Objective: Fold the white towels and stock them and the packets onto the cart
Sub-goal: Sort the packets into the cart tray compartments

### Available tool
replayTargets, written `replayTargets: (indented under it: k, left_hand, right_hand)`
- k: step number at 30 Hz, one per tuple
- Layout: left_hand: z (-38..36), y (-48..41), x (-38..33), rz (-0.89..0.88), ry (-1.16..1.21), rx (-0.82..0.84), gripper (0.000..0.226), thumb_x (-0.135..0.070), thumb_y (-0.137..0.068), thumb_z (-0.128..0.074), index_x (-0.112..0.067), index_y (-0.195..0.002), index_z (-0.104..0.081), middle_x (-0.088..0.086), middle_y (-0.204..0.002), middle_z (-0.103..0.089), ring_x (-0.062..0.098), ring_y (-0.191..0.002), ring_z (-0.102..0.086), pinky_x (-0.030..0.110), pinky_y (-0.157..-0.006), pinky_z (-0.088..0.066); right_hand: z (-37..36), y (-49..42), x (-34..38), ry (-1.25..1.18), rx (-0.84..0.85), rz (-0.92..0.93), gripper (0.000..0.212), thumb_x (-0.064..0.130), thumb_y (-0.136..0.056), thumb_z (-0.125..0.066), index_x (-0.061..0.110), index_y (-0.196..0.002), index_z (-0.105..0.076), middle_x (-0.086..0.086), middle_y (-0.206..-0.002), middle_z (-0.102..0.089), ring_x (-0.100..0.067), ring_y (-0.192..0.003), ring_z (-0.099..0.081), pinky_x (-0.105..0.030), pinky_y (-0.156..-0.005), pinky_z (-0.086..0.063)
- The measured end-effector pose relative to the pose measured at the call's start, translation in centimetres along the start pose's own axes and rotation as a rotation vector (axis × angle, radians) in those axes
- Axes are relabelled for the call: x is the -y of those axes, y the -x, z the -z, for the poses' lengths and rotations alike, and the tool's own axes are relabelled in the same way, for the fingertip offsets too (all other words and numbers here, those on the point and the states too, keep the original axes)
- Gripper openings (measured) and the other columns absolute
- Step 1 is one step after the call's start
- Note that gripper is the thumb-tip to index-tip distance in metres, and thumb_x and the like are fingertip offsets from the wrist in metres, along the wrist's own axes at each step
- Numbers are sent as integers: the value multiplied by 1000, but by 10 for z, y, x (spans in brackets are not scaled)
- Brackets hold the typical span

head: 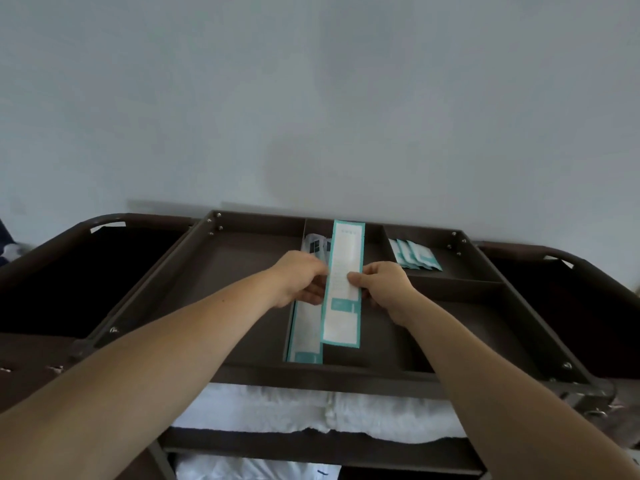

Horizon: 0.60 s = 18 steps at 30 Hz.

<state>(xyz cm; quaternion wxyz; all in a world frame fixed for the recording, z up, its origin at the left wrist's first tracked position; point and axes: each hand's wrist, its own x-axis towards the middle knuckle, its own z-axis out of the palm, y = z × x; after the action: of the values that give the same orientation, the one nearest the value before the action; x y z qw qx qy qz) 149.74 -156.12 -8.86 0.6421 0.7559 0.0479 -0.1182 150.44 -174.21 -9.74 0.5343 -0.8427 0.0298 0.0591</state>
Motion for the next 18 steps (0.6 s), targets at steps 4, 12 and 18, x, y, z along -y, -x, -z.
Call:
replayTargets:
  k: [4, 12, 18]
  left_hand:
    - [20, -2, 2, -66, -31, -213, 9, -9, -90, -60, -4, -87, -66, 13, -81, -68, 23, -64, -66, 29, -51, -51]
    - [41, 2, 12, -86, -97, -271, 12, -12, -92, -58, -9, -83, -66, 9, -81, -69, 20, -66, -64, 28, -50, -47]
    - [43, 5, 18, -65, -154, -263, 15, -15, -92, -58, -5, -90, -69, 11, -89, -72, 20, -71, -66, 31, -57, -49]
  right_hand:
    - [3, -2, -17, 149, 83, -110, 25, 18, -89, -74, -4, -99, -68, -21, -100, -73, -25, -74, -59, -29, -57, -45]
    - [-24, -3, -46, 385, 258, -314, 19, 12, -87, -75, -2, -92, -64, -17, -86, -73, -23, -66, -63, -28, -49, -45]
    - [-29, -3, -39, 434, 265, -315, 22, 17, -87, -76, 1, -93, -61, -12, -77, -72, -20, -58, -62, -27, -48, -47]
